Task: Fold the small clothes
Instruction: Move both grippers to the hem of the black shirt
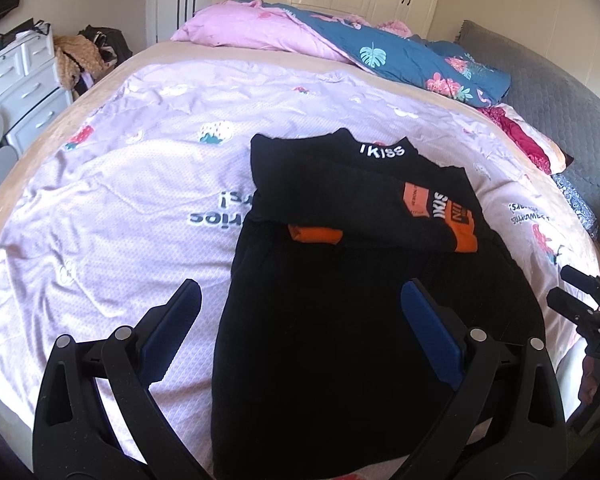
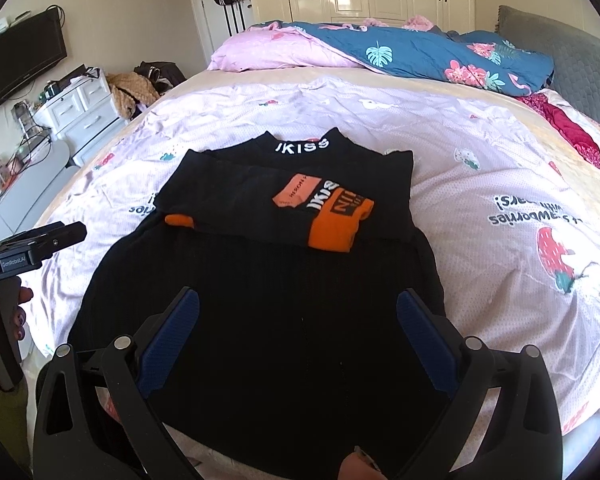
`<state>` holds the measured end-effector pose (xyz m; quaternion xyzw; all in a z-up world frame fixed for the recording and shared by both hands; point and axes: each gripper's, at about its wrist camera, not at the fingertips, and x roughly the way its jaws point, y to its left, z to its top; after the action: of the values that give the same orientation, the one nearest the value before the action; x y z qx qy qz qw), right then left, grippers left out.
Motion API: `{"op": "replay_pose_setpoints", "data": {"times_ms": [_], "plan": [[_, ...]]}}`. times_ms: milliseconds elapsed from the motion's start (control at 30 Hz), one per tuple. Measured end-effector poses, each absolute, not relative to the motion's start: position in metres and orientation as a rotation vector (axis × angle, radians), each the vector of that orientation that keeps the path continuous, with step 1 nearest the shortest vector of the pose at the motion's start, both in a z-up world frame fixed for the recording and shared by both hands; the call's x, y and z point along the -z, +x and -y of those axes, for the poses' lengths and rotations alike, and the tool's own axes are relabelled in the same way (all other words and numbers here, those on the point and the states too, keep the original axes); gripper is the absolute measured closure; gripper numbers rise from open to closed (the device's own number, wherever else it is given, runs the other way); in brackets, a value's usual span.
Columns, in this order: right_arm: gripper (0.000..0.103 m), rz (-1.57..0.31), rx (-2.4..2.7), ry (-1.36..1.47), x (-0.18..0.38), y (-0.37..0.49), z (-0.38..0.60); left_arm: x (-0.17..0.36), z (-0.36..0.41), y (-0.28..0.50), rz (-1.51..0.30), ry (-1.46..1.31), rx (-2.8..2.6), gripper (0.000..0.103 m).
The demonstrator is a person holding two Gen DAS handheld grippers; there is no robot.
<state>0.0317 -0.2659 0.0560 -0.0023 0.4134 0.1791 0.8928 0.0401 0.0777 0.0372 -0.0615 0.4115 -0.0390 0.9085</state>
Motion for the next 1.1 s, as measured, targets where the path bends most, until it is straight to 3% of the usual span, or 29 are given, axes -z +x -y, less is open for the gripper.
{"op": "replay_pose_setpoints", "data": {"times_ms": [833,867,1033,1100], "plan": [[0.004,-0.929,-0.349,-0.029,-0.027,0.009,0.287,0.015,-0.120,-0.003,-0.977,-0.184,0.058,0.011],[0.004,-0.930,-0.349,-0.028,-0.027,0.008,0.287,0.016,-0.122,-0.006,-0.977,-0.195,0.068,0.013],[0.004,-0.939,-0.350,-0.027,-0.024,0.005,0.291,0.022,-0.127,-0.015,-0.997,-0.249,0.106,0.050],[0.004,-0.943,-0.352,-0.027,-0.023,0.003,0.292,0.027,-0.128,-0.018,-1.014,-0.270,0.124,0.052]]}}
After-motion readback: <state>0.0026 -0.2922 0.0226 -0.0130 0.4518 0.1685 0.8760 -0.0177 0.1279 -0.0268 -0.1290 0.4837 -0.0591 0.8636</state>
